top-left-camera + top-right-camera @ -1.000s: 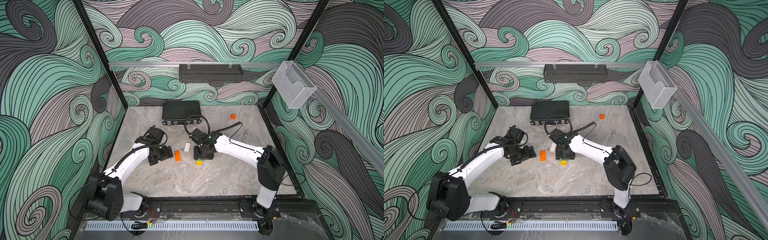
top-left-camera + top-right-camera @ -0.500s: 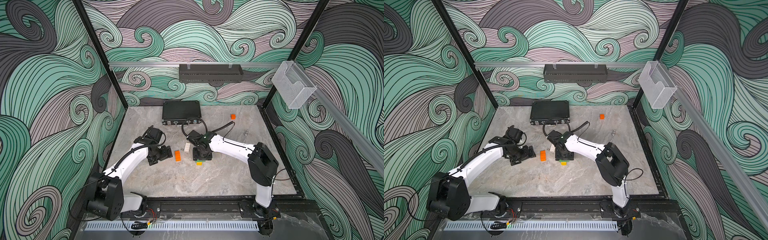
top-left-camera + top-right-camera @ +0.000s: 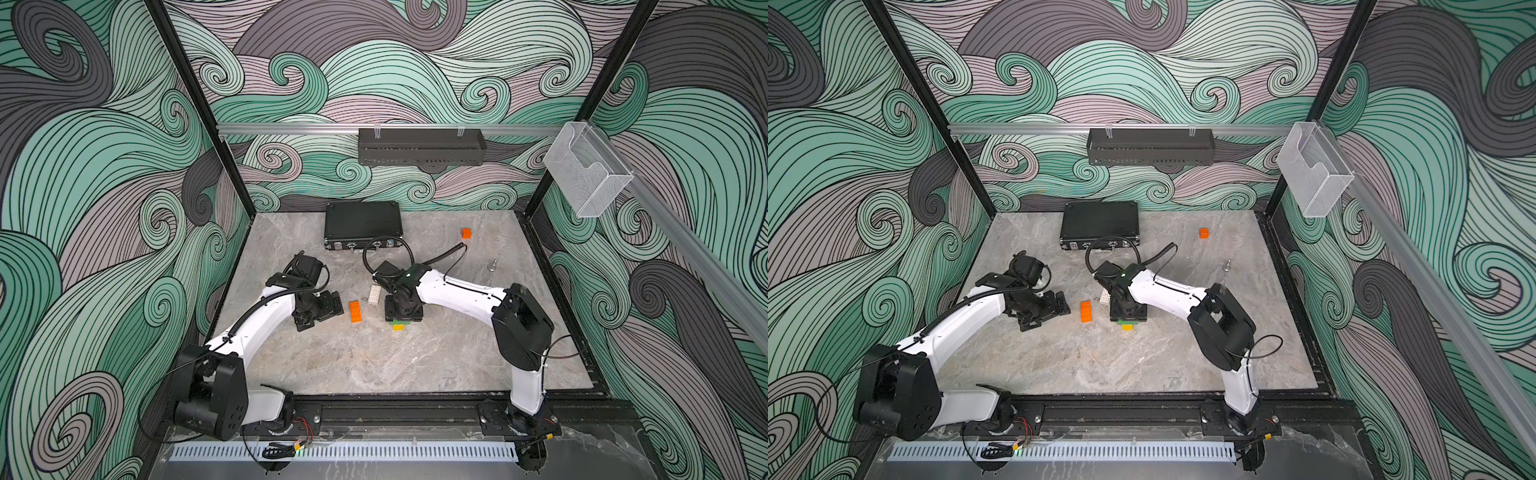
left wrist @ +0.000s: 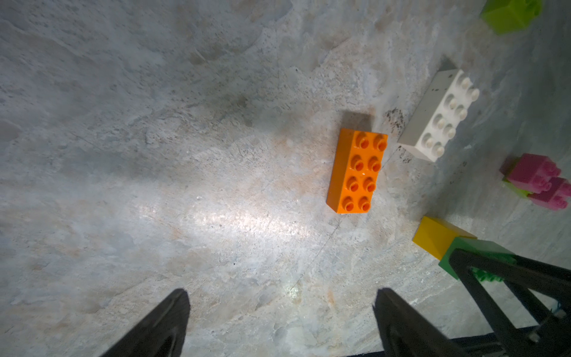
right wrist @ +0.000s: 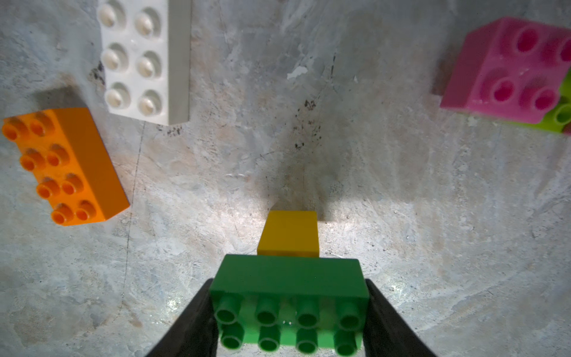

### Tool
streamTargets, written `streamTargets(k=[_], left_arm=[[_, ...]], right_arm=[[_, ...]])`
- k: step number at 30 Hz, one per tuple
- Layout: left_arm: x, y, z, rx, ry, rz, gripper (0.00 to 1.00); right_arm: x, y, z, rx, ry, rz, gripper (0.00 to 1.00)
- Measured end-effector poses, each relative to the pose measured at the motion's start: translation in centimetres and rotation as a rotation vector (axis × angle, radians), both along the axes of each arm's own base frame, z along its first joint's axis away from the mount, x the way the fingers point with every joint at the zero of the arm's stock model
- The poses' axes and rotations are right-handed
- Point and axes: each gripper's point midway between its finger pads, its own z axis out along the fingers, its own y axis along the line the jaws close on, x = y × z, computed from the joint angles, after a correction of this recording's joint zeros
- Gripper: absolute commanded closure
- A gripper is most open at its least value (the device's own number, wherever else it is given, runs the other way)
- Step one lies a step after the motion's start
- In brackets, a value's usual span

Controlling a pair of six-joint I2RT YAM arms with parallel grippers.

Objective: Assemble a carrot with lego
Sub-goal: Assemble the lego brick with the lego brick.

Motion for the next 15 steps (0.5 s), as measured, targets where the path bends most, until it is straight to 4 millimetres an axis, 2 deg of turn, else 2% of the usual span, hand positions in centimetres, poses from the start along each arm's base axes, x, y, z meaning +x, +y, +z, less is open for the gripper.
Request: streamTargets(k=[15], left_arm=[[-0.01,-0.05,0.19,-0.004,-0.007,-0.005,0.06]], right_arm=[[0.08,-0.03,-0.48,0.014,0.032,0.032,0.44]])
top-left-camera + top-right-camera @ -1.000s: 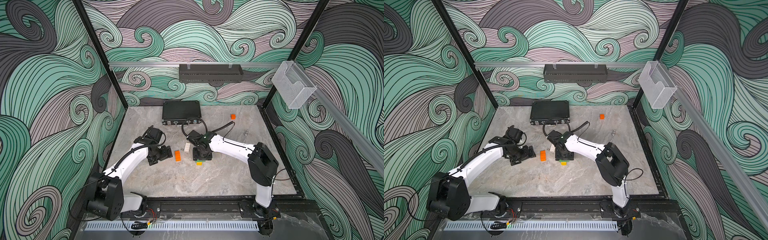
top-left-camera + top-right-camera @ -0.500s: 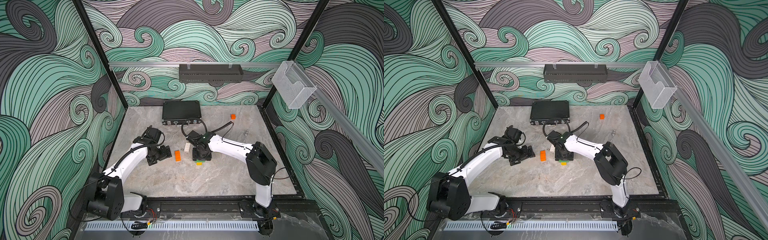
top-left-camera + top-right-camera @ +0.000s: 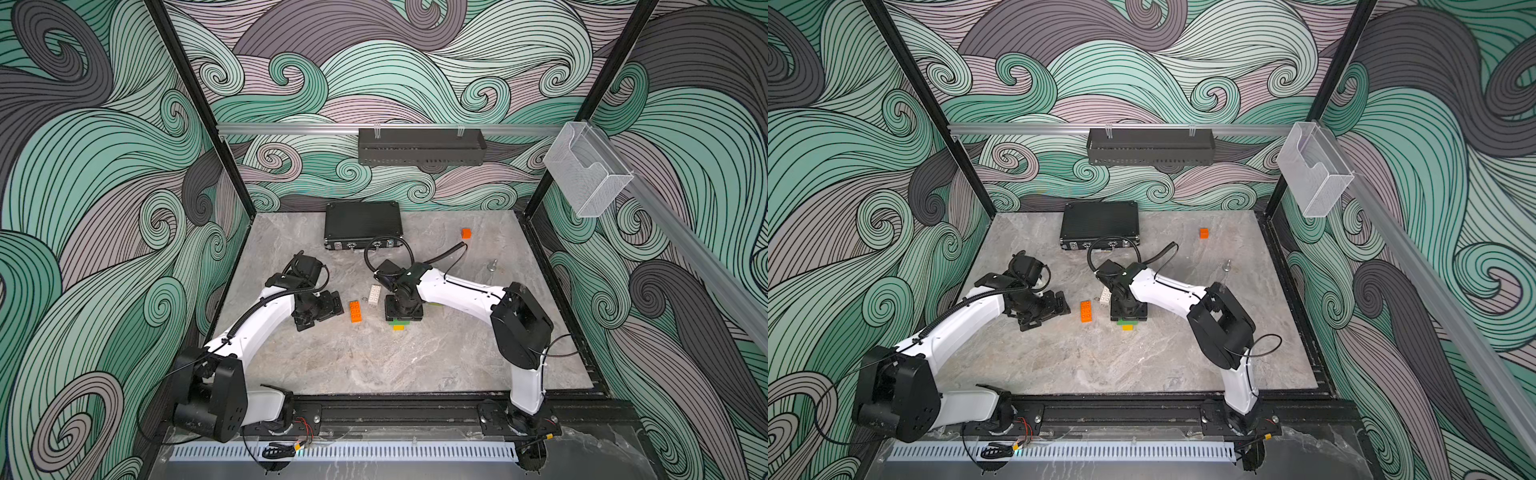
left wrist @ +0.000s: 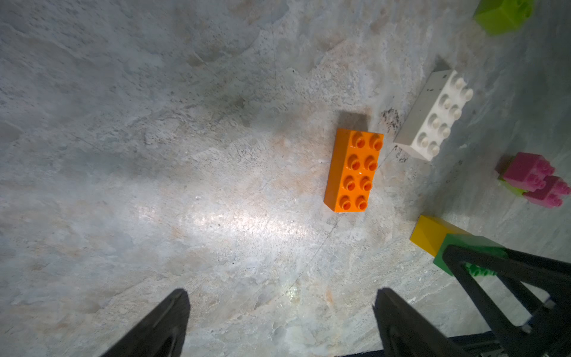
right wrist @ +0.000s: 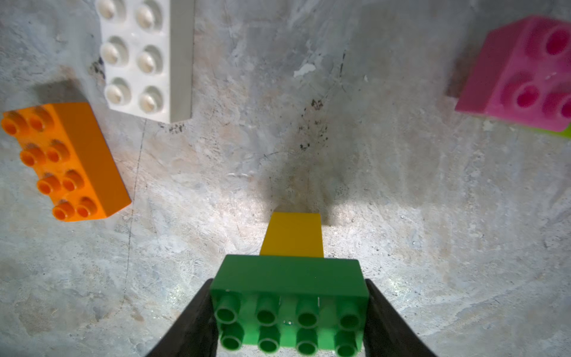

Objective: Assemble a carrot with lego
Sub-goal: Assemble the lego brick with the lego brick, then adjust the lego brick at the center of the board.

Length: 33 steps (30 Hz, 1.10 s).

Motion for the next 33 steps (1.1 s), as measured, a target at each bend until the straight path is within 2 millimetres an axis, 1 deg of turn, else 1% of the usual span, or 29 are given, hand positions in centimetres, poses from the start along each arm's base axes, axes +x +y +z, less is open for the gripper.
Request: streamTargets(k=[3,7,10,15,20,23,27,29,30,33], left_arm=[[0.0,0.0,0.0,0.0,0.0,-0.001,0.06],[0.0,-0.1,0.0,-0.004,0.001,-0.002,0.06],[0.0,-0.2,0.0,-0.011,0.002,-0.004,0.06],[0.0,-0.5,-0.1,-0.028,0.008,-0.009,0.06],[0.5,-1.1,-1.0,-0.05,0.032,-0.02,0.06],[1.0,-1.4,-2.0,-0.046,0.075,-0.023,0.08],[2.3,-1.8,-3.2,-0.028,0.116,-0.026,0.1],[3.5,-1.9,-3.2,-0.004,0.115,-0.03,0.11],[4.5,-2.0,-3.1,0.011,0.103,-0.035,0.11],[7.4,-2.7,-2.3,0.068,0.061,-0.063,0.13]], right_arm=[[-0.1,0.0,0.0,0.0,0.005,0.013,0.4],[0.0,0.1,0.0,0.002,0.002,0.018,0.25],[-0.3,-0.3,-0.6,-0.016,0.015,0.018,0.16],[-0.3,-0.2,-0.4,-0.013,0.013,0.019,0.1],[-0.1,-0.1,0.2,0.0,0.003,0.019,0.06],[0.0,0.0,1.6,0.027,-0.023,0.017,0.05],[0.5,0.3,4.8,0.087,-0.08,0.017,0.04],[0.9,0.3,6.1,0.112,-0.107,0.018,0.04],[1.1,0.3,6.7,0.123,-0.119,0.017,0.03],[1.4,-0.1,7.6,0.135,-0.137,0.011,0.03]])
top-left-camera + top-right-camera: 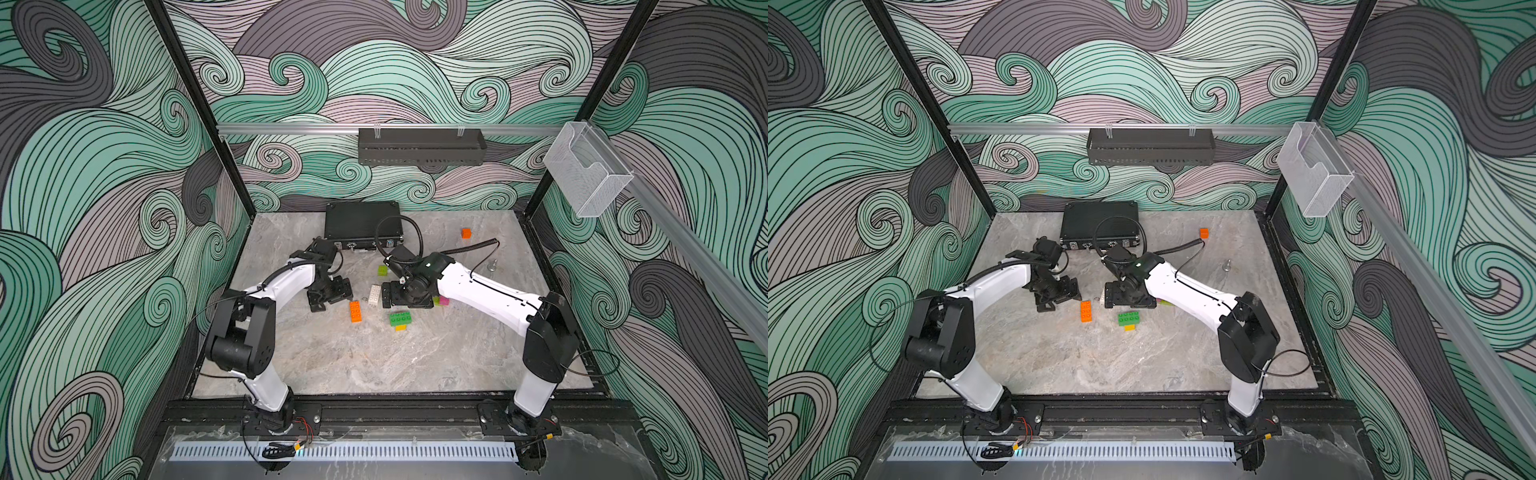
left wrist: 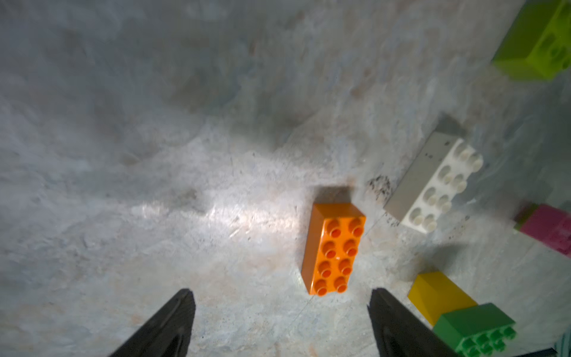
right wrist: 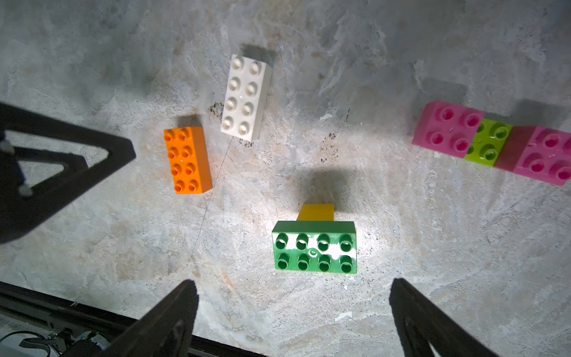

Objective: Assemble a carrot with lego
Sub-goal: Adjust the lego brick at the center of the board.

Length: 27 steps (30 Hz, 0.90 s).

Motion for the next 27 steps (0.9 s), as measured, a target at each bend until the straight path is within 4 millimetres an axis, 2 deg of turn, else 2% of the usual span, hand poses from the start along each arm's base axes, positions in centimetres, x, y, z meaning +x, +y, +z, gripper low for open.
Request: streamTargets(k=[4,7,8,12,14,22,27], left_arm=[[3.5,-1.2,1.0,0.067,-0.048,-0.061,0.24],[5.5,-2.4,0.2,0.098,-0.043,-0.103,0.34],[5.8,-2.7,-0.3,0.104,-0.035,-0.116,0.34],[5.2,-4.5,-2.9,0.128,0.031,-0.181,0.36],[4.7,-5.6,-3.5,0.142,0.055,-0.215,0.36],[4.8,-10.0,-3.3,0.14,0.043,-0.318,0.36],[4.0,-11.1,-3.4,0.115,0.057,-0.348,0.35]], right_arm=[[-0.2,-0.8,0.1,-0.007,-0.005,-0.007,0.02],[-0.4,-1.9,-0.1,-0.018,-0.002,-0.018,0.02],[-0.4,-2.3,0.0,-0.019,-0.004,-0.024,0.02],[-0.4,-4.2,0.5,-0.016,-0.016,-0.057,0.02],[-0.4,-5.1,1.0,-0.007,-0.026,-0.074,0.02],[-0.5,-7.1,1.7,0.004,-0.056,-0.11,0.01],[0.1,-7.1,1.4,0.011,-0.07,-0.104,0.01]])
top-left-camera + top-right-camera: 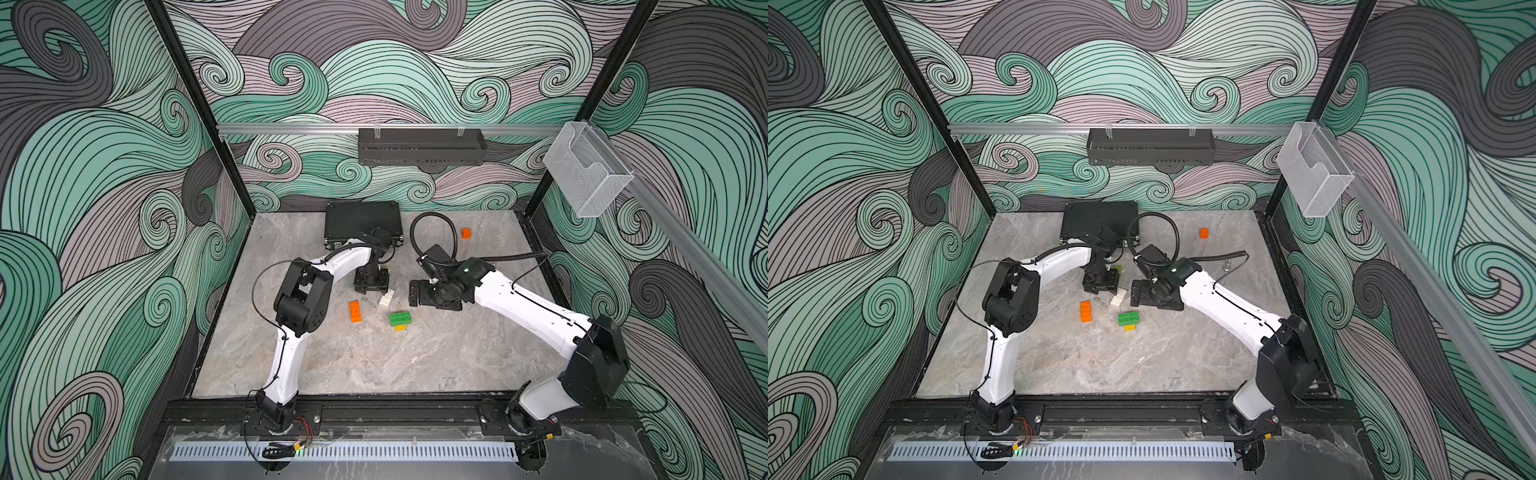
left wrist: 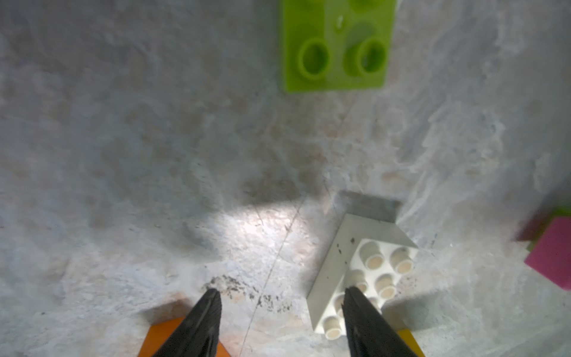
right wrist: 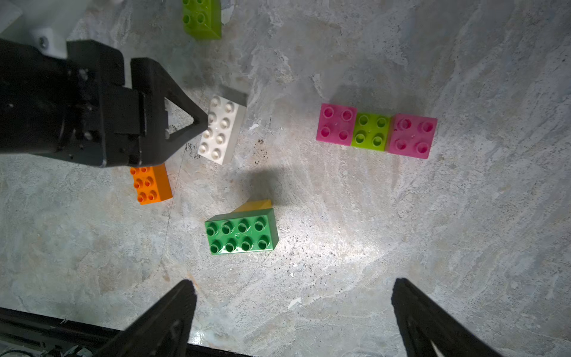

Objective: Assemble a carrot with lego
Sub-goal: Adjust the lego brick at the center of the board, then pick up the lego brick from the center of the board.

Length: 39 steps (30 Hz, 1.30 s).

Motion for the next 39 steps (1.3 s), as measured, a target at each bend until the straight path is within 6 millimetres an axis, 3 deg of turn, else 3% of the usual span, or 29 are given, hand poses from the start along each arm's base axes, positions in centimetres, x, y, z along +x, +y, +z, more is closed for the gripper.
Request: streamTargets(k=[5,10,14,19,24,30,39], left_arm=[[-1.4,2.0,0.9,0.011,-0.006,0.039,0.31],[-1.8,6.5,5.2,-0.045,-0.088,0.163,0.28],[-1.7,9.1,7.7,-0.084,-0.159,0.232,0.25],[-3.6,9.9,6.4,-0.088,-0.121,0.249,0.21],[-5.8,11.0,5.2,-0.098,-0.073,0.278,0.18],[-7.0,11.7,6.9,-0.171,-0.109,0.314,0.17],[-7.5,11.8,7.2,-0.216,-0.105,0.334,0.16]], right_arm=[[2.4,1.3,-1.6,-0.013,-0.003,0.081,0.01],[5.2,4.9,-3.3,-0.025,-0.022,0.323,0.0],[5.9,7.6,-2.9,-0.012,-0.077,0.568,0.0],[6.9,10.1,-2.0,-0.036,-0.142,0.817,0.01],[6.3,10.1,-4.6,-0.087,-0.101,0.978,0.01],[6.2,10.2,-8.1,-0.135,-0.033,1.066,0.01],[6.7,11.2,-10.1,-0.202,-0.028,1.121,0.01]])
